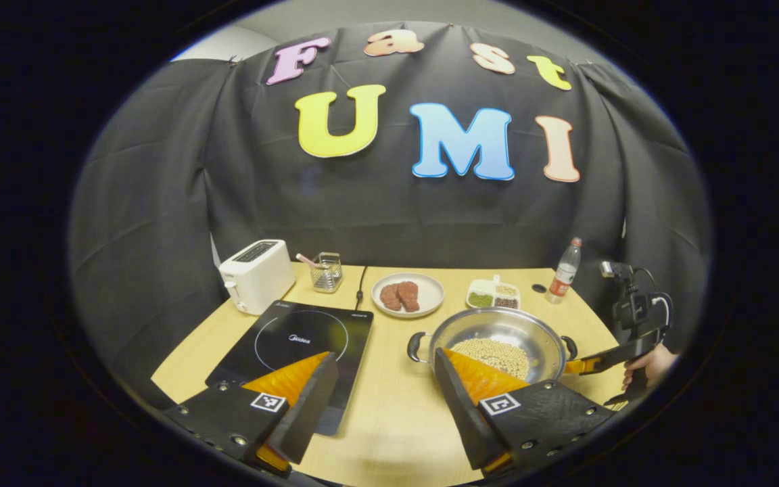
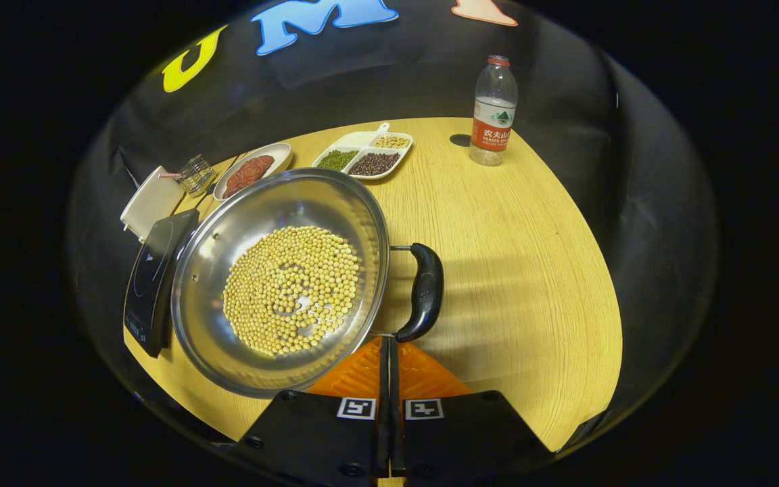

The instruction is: First push the handle of the pot to place it horizontally, then grasp the pot with both hands and set it on the induction cooktop.

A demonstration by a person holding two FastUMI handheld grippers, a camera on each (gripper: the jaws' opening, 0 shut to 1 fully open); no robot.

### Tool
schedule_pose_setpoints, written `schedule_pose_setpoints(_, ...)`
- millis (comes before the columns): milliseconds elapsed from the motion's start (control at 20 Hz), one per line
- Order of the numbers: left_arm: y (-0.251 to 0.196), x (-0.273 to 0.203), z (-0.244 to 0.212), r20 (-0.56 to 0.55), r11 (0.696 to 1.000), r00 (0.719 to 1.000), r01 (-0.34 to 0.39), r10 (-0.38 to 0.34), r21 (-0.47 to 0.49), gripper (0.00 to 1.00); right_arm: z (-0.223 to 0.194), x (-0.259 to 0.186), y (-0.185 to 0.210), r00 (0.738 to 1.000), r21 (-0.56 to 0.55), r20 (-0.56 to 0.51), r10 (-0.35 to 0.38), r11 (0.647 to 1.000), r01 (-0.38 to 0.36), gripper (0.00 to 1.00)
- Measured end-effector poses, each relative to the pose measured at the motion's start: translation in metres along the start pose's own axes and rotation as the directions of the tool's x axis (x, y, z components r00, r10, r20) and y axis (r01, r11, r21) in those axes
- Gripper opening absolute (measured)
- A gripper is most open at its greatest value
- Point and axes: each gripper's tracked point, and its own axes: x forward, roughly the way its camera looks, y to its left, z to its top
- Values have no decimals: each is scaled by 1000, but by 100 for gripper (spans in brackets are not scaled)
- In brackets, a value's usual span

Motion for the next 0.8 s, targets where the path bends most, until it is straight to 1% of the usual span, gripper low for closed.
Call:
schedule_pose_setpoints(350, -9, 5, -15, -39, 999, 999, -33, 31, -39, 88, 17, 11, -6, 999, 28, 40, 17, 999, -18, 2)
schedule_pose_setpoints(500, -6, 15, -16, -39, 998, 998, -56, 55, -25, 88, 18, 11, -7, 999, 34, 41, 35, 999, -36, 2)
schedule_pose_setpoints(600, -7, 24, -19, -56, 999, 998, -42, 40, -24, 88, 17, 9, -8, 998, 25, 45, 35, 999, -36, 2)
schedule_pose_setpoints(650, -9, 30, -19, -65, 999, 998, -19, 17, -32, 88, 16, 9, -16, 999, 19, 49, -1, 1000, 0, 4)
schedule_pose_setpoints(750, -12, 45, -16, -60, 999, 998, 32, -34, -42, 88, 17, 0, -24, 997, 14, 61, -39, 999, 38, 27)
schedule_pose_setpoints(800, -13, 50, -16, -64, 997, 996, 61, -63, -41, 88, 15, -3, -29, 997, 19, 61, -53, 998, 52, 54)
